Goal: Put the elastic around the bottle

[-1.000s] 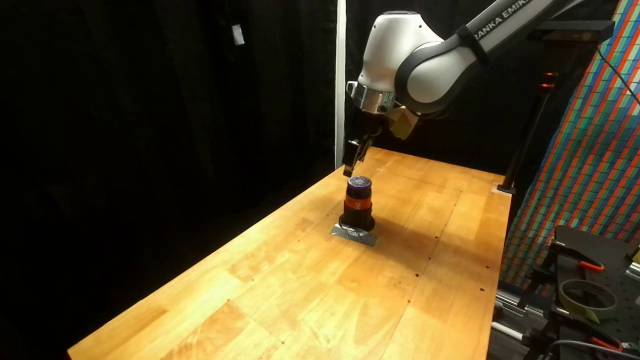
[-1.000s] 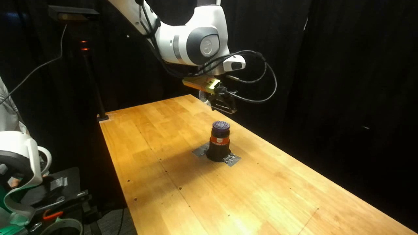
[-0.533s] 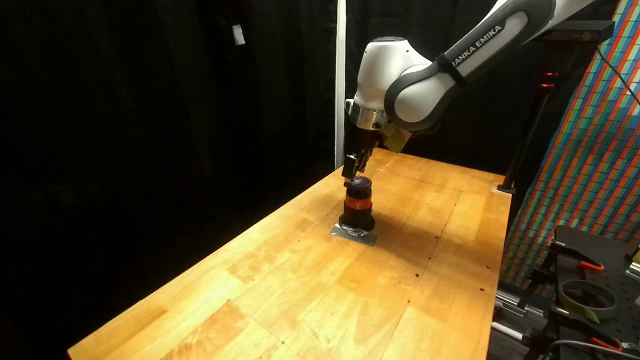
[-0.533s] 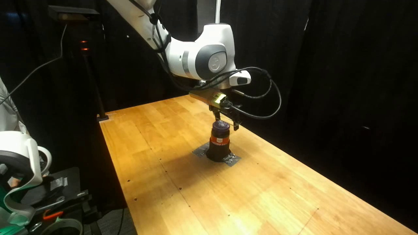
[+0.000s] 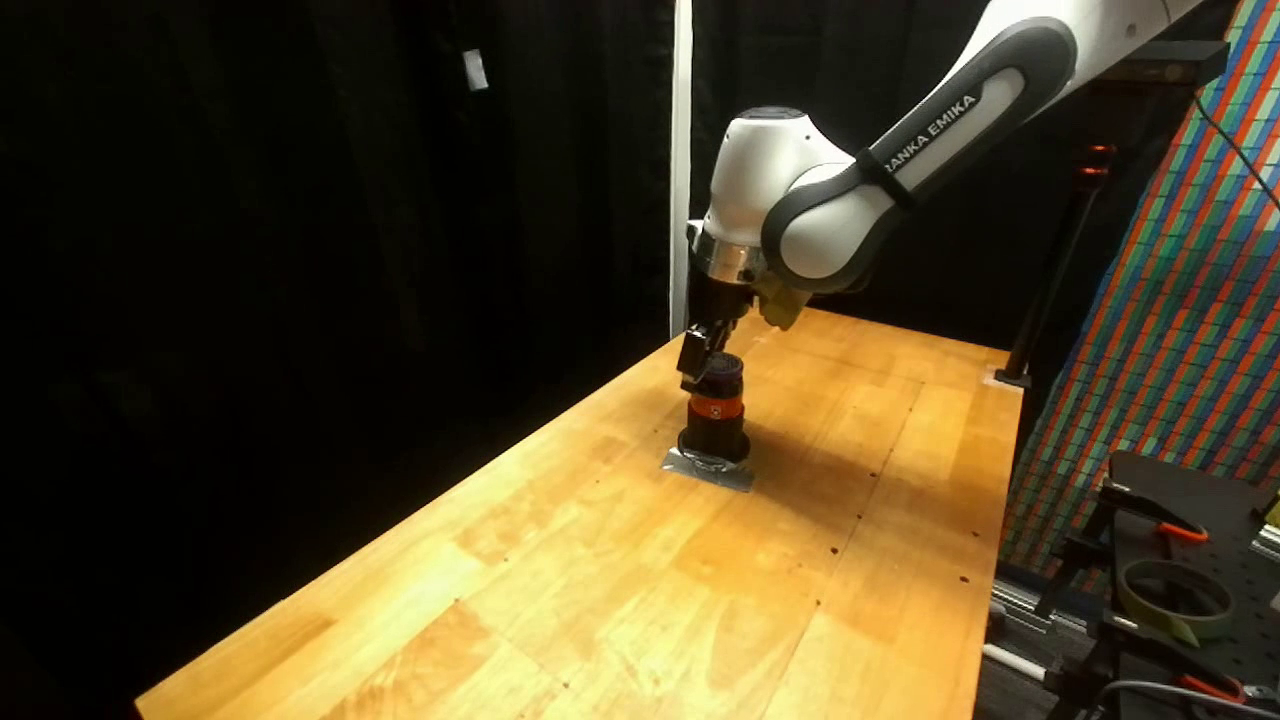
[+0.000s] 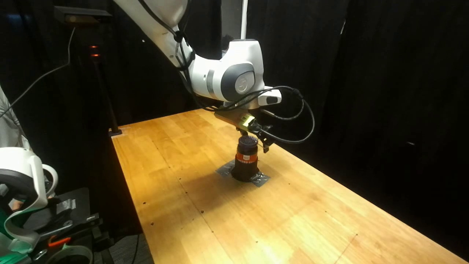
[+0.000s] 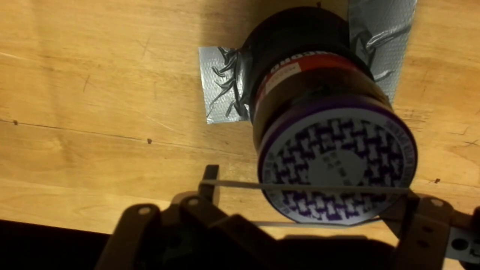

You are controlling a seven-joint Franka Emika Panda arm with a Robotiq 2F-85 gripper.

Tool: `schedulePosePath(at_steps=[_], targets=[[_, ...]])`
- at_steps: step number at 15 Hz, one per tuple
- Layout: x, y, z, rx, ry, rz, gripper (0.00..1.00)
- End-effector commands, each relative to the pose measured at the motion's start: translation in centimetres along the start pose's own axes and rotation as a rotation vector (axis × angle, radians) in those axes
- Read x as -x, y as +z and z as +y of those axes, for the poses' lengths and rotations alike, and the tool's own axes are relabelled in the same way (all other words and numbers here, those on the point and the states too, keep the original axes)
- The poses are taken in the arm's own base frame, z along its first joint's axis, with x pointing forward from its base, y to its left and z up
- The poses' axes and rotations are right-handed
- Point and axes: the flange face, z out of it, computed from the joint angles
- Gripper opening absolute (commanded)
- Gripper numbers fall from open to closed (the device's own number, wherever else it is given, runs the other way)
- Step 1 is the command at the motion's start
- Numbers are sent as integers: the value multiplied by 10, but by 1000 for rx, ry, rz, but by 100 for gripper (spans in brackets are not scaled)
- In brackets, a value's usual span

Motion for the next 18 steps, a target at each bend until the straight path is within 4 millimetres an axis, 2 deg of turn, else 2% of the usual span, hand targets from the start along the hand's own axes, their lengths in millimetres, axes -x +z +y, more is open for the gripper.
schedulePosePath(at_steps=[1,5,8,15,18], targets=[[-7,12,7,25,-2,47,100],[-6,20,12,50,-8,85,100],[3,22,16,36,8,19,100],[33,-15,29,-1,44,-103,100],[46,-19,30,-40,62,-148,100]])
